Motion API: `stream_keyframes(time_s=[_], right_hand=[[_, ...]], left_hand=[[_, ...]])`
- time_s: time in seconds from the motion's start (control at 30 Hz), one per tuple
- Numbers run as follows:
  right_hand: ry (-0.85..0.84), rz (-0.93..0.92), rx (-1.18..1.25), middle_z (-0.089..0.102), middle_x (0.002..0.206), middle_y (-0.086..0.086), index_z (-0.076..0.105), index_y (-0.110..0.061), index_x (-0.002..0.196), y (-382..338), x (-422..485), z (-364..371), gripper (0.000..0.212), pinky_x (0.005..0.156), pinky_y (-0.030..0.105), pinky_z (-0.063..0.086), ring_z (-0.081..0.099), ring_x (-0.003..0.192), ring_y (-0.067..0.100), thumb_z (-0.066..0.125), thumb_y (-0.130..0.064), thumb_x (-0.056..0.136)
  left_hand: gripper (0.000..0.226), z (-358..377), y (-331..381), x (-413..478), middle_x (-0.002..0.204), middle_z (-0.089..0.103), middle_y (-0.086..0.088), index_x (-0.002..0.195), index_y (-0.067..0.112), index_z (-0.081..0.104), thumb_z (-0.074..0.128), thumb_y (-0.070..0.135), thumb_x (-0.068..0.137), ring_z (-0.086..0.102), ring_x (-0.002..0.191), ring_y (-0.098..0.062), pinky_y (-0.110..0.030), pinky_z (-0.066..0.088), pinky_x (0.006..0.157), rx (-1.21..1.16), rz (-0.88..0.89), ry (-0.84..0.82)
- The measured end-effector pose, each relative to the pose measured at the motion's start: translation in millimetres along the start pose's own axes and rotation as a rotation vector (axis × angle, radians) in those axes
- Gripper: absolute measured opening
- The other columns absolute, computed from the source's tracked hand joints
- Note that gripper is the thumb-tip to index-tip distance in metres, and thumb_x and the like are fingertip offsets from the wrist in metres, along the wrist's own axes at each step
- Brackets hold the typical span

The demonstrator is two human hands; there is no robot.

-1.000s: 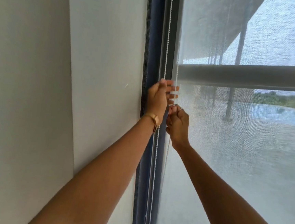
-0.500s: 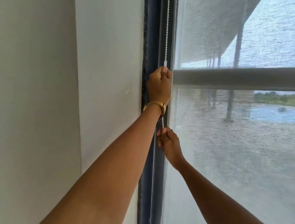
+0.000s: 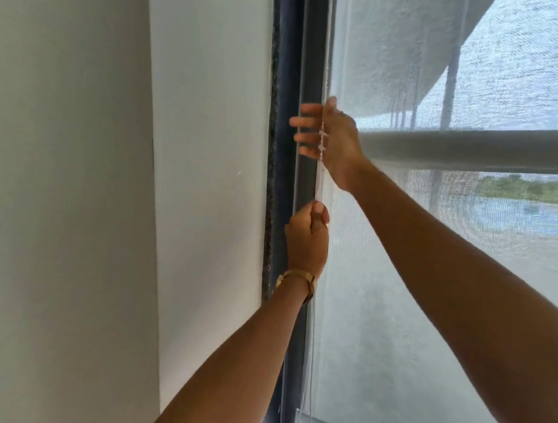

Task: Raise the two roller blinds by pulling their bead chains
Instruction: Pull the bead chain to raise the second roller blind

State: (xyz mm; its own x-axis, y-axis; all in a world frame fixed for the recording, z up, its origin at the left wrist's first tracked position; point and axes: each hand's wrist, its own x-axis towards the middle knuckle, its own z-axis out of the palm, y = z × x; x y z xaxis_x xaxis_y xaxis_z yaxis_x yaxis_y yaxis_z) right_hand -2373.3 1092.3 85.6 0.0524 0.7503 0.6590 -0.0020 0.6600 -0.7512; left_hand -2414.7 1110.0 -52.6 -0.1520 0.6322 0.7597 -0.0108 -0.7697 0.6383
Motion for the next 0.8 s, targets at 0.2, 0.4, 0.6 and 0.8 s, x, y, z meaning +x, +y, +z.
stream_keyframes(time_s=[0.2, 0.4, 0.6, 0.8], right_hand=[[0.136, -0.042, 0.027, 0.063, 0.074, -0.002, 0.059, -0.015, 0.103, -41, 20, 14, 0.034, 0.041, 0.017, 0.031, 0.04, 0.043, 0.006, 0.027, -0.027, 0.103], [0.099, -0.051, -0.137, 0.038, 0.054, -0.004, 0.059, -0.014, 0.09, -35, 8, 23, 0.036, 0.037, 0.015, 0.027, 0.031, 0.038, 0.004, 0.025, -0.016, 0.101], [0.16, -0.2, -0.075, 0.034, 0.052, -0.004, 0.042, -0.019, 0.061, -16, -1, 4, 0.04, 0.036, 0.016, 0.021, 0.028, 0.037, 0.002, 0.023, -0.002, 0.092], [0.131, -0.255, -0.219, 0.034, 0.054, -0.003, 0.042, -0.018, 0.063, 1, -6, -10, 0.038, 0.038, 0.014, 0.023, 0.03, 0.038, 0.001, 0.024, -0.006, 0.095]], left_hand=[[0.038, -8, -16, -32, 0.051, 0.038, 0.004, 0.06, 0.012, 0.047, 0.037, 0.007, 0.096, 0.037, 0.048, -0.004, -0.011, 0.032, 0.05, -0.035, -0.083, -0.004], [0.037, -31, -36, -64, 0.05, 0.037, 0.005, 0.062, 0.01, 0.049, 0.038, 0.009, 0.097, 0.04, 0.047, -0.003, -0.012, 0.034, 0.05, 0.012, -0.141, -0.026], [0.037, -31, -48, -70, 0.052, 0.044, 0.011, 0.064, 0.022, 0.052, 0.04, 0.014, 0.097, 0.045, 0.05, -0.002, -0.017, 0.038, 0.055, 0.13, -0.086, -0.121], [0.026, -25, -17, -42, 0.095, 0.061, 0.015, 0.105, 0.027, 0.062, 0.036, 0.026, 0.099, 0.059, 0.093, 0.002, -0.016, 0.048, 0.081, -0.144, -0.193, 0.015]])
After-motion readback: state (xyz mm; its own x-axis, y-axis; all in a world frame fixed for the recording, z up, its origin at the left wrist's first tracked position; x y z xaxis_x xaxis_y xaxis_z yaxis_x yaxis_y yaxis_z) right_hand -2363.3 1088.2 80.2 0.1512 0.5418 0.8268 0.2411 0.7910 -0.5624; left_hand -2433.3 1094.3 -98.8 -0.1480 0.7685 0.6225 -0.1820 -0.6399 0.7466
